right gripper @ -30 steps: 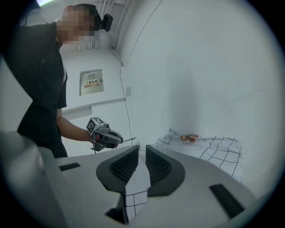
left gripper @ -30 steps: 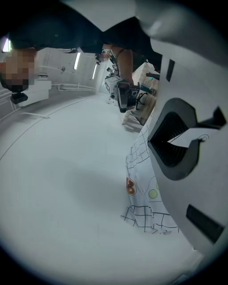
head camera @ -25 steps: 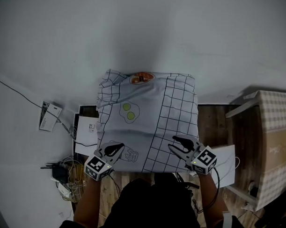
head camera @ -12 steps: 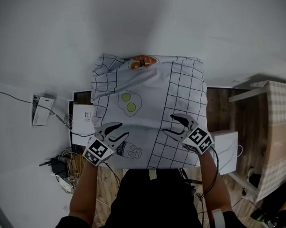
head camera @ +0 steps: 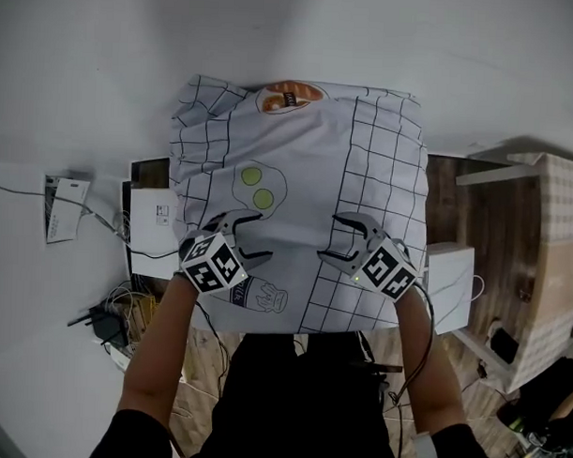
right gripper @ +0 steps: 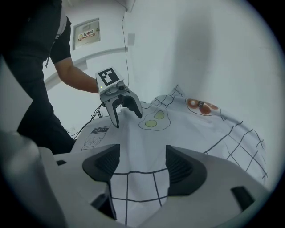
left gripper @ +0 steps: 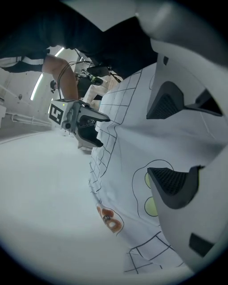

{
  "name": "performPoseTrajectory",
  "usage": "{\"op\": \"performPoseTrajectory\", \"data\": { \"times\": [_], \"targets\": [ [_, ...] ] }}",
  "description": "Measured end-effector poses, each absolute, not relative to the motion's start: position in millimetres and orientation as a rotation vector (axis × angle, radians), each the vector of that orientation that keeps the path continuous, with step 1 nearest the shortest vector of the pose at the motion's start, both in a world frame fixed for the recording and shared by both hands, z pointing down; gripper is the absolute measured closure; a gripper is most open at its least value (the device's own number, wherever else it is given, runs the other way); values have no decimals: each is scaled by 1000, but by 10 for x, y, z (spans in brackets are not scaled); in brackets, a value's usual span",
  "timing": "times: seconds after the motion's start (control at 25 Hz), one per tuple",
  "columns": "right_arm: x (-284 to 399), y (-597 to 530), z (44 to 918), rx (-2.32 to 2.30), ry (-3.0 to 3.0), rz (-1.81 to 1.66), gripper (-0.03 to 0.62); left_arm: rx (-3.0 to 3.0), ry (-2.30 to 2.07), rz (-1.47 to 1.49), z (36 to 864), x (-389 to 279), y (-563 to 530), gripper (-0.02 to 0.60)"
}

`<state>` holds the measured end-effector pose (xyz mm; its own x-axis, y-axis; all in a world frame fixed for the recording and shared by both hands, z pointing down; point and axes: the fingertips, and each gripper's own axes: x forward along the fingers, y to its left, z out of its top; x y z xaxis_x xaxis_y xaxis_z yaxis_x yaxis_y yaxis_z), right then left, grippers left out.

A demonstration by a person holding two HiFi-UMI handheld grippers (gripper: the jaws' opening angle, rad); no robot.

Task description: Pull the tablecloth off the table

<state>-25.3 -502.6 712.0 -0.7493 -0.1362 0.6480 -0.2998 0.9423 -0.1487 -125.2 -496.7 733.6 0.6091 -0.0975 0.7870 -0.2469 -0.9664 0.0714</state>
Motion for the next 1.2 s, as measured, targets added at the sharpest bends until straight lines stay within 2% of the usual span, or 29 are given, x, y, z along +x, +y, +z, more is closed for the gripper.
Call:
{"op": "performPoseTrajectory", "data": {
  "times": [0.4, 0.92, 1.08, 1.2],
  "targets": [
    [-394, -4923, 7544, 257, -2321, 294, 287, 2692, -233, 1395, 7637, -1243, -4997, 245],
    [-365, -4982, 7673, 330, -2286, 245, 289, 2654, -286, 1345, 7681, -1260, -5002, 247],
    [-361, -4975, 7668, 353, -2305, 244, 292, 2648, -296, 1335, 7677, -1254, -4988, 266],
    [-362, -4964, 7658, 359, -2308, 254, 326, 2644, -291, 1340, 7667, -1227, -4944, 317]
  ]
}}
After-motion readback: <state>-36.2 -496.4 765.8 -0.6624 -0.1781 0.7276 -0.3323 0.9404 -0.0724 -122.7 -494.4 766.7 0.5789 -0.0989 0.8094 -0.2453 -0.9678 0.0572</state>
